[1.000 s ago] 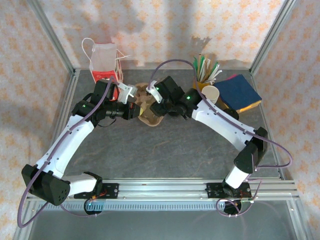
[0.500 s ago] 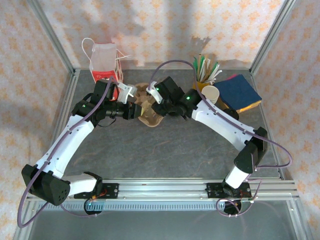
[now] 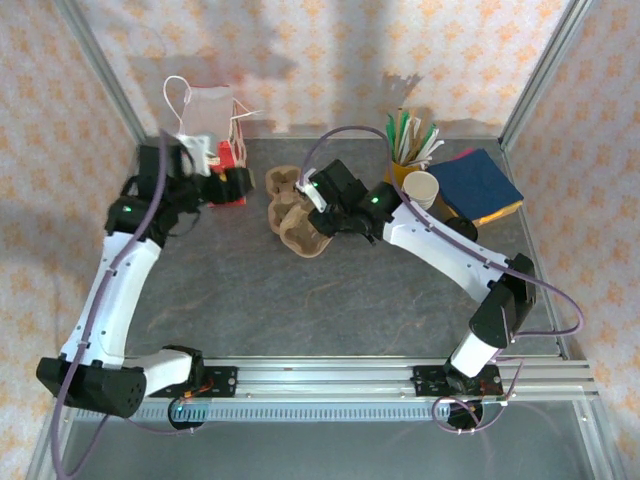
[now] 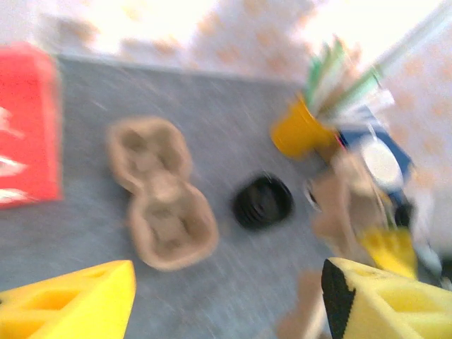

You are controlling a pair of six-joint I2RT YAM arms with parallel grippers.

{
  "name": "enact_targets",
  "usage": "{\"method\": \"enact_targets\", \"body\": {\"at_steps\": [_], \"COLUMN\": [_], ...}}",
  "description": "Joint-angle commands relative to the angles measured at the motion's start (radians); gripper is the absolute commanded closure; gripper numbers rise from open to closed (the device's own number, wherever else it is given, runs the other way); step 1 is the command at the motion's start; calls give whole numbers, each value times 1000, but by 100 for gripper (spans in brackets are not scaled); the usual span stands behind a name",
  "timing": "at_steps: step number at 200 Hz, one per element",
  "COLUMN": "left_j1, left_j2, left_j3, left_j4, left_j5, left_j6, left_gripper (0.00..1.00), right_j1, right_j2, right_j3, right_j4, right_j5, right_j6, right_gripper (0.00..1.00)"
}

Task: Pack the takeout coffee

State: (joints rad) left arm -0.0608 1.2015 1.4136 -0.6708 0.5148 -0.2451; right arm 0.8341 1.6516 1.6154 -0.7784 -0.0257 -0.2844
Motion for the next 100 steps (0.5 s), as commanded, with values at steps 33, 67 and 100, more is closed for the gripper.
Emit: {"method": "enact_targets", "body": {"at_steps": [33,67,100], "left_j1": [151,202,237], "left_j2": [277,499,682], "left_j3": [422,697,899], "left_j4": [-115,-239,-331], "left_j5": [-320,-426,-373], "left_j6": [-45,10,63], "left_gripper": [25,24,24], "right_j1": [-3,-1,2], "right_j2": [-48,-73,-98], "right_j3": [-44,-73,-103], "right_j4": [-10,-1,18], "right_j5": [-21,-56,-90], "right_j6": [50,63,68], "right_gripper": [67,67,67]}}
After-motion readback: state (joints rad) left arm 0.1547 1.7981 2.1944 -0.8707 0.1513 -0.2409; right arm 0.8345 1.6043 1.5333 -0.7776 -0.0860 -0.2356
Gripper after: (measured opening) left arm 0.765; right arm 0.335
